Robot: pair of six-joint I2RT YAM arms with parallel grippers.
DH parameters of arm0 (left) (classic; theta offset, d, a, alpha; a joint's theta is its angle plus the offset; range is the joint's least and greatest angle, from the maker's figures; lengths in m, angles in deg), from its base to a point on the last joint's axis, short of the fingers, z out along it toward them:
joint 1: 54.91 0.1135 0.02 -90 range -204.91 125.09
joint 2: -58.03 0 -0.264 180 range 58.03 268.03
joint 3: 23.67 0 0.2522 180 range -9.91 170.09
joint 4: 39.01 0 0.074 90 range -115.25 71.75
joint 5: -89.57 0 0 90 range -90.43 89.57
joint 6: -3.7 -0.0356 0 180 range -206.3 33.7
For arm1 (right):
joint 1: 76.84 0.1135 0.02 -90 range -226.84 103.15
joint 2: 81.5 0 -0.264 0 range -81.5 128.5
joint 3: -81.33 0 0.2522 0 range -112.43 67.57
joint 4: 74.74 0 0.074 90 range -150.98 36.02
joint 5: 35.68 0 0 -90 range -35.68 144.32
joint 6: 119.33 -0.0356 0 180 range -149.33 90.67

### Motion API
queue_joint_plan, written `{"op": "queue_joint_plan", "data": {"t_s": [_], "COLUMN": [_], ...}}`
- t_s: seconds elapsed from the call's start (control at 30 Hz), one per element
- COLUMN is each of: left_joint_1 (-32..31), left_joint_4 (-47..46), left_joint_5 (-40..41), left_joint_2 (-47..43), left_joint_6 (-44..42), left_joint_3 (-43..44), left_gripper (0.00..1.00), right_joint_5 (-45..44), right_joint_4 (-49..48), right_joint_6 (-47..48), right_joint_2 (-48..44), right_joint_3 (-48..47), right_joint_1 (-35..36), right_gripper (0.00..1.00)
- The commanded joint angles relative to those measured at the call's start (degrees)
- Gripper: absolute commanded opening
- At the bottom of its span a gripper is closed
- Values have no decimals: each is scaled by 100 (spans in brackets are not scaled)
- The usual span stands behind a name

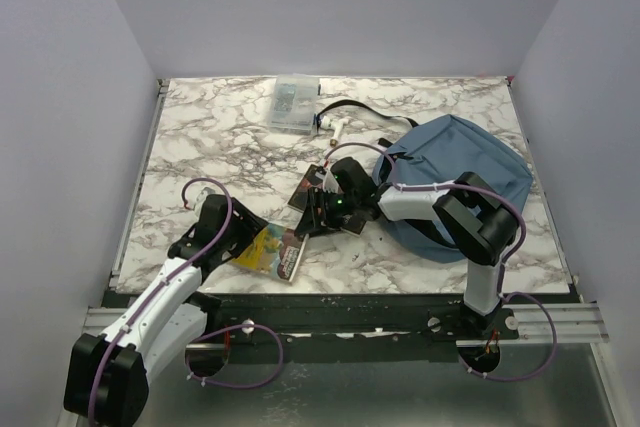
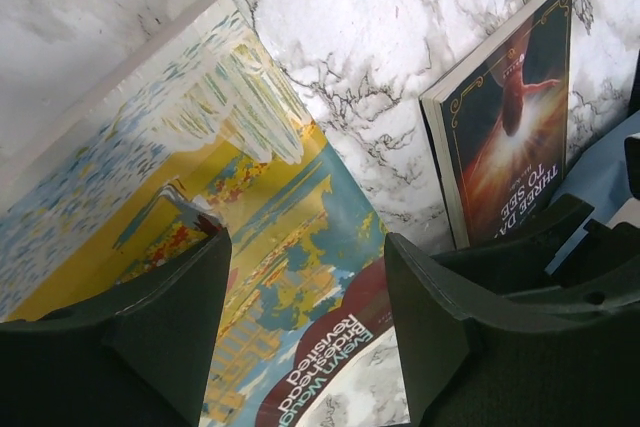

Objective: Pack the student bag
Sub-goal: Pick up the book from the center of the board.

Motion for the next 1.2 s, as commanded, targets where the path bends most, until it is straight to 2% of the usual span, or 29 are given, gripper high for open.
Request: {"op": "queue_joint_plan", "data": {"t_s": [0.0,0.3,0.6,0.63,0.73,0.8,0.97,1.0,1.07,1.17], "left_joint_1": [-2,-29,-109,-108,-108,-108,-77,-49,9,137], "left_joint_4": [257,-741,-1067,-1069,-859,-343,1141,1462,1857,2068], "left_joint_5": [-313,-1107,-1263,-1247,-1172,-917,-124,100,241,244], "left_joint_2": [301,1238,1532,1518,1354,1073,204,58,-259,-597], "left_joint_6": [85,282,432,408,145,-129,-431,-330,-93,387], "left_joint_3": [-329,-351,-417,-409,-249,52,575,607,561,250], "left_gripper": [64,59,58,58,57,65,95,98,98,98], "right_joint_5": [1031,1417,999,895,471,244,53,62,100,189], "right_joint_4": [-299,-1195,-1931,-1956,-1100,-658,-300,-314,-387,-561], "right_joint_6": [-395,-1060,-1526,-1511,-970,-567,-185,-186,-198,-252], "right_joint_2": [-251,-72,260,266,218,136,60,78,134,202], "right_joint_3": [20,340,482,534,437,411,417,407,381,362], "right_joint_1": [142,97,98,98,98,98,98,97,98,95], "right_gripper": [55,48,47,48,51,54,60,61,61,61]}}
